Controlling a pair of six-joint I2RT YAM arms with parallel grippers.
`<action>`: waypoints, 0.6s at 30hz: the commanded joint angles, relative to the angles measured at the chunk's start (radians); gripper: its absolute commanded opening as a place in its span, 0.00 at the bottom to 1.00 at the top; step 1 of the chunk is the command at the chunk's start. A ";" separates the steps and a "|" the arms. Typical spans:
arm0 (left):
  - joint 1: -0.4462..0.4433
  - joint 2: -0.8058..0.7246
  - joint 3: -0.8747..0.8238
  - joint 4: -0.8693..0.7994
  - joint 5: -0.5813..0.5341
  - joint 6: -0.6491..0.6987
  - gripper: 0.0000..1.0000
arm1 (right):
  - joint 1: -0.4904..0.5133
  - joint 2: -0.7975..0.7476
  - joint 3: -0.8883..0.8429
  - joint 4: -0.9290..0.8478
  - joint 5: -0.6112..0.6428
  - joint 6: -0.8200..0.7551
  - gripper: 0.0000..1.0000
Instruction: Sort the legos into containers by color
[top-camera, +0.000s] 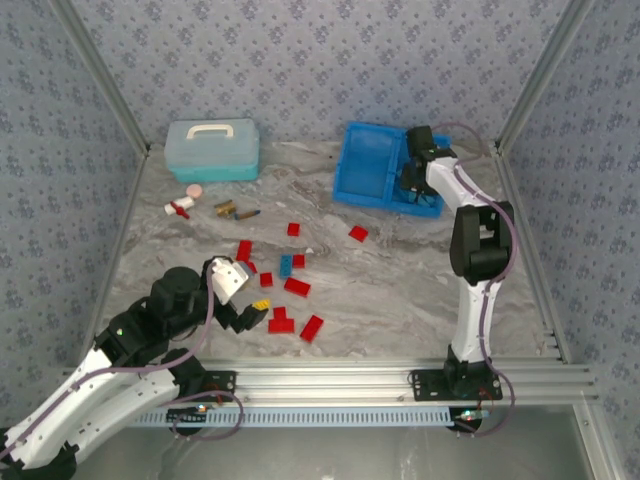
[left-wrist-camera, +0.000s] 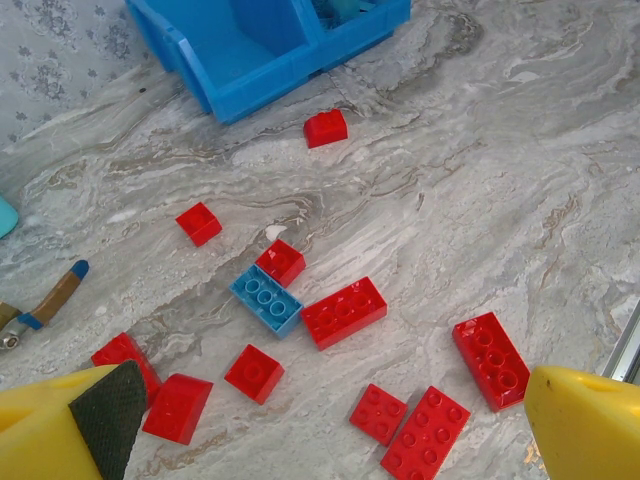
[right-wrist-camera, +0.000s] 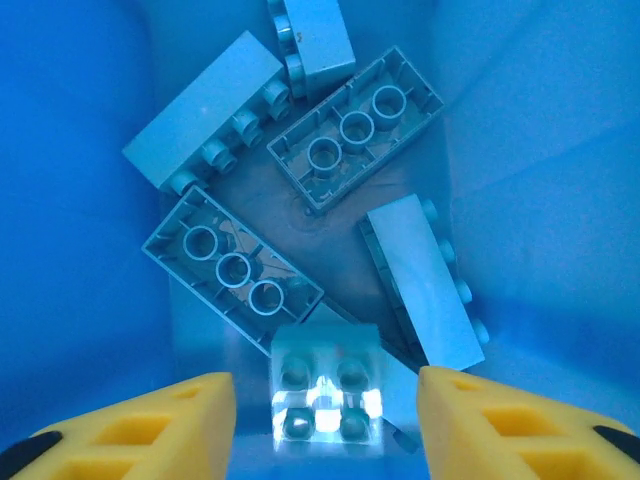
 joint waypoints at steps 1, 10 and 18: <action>0.005 -0.008 -0.006 0.001 0.002 0.016 0.99 | 0.004 -0.048 0.056 -0.052 -0.016 -0.014 0.60; 0.006 0.079 0.027 0.068 -0.198 -0.264 0.99 | 0.092 -0.297 -0.177 0.016 -0.063 0.013 0.62; -0.049 0.532 0.237 -0.067 -0.394 -0.714 0.78 | 0.251 -0.609 -0.472 0.024 -0.094 0.091 0.72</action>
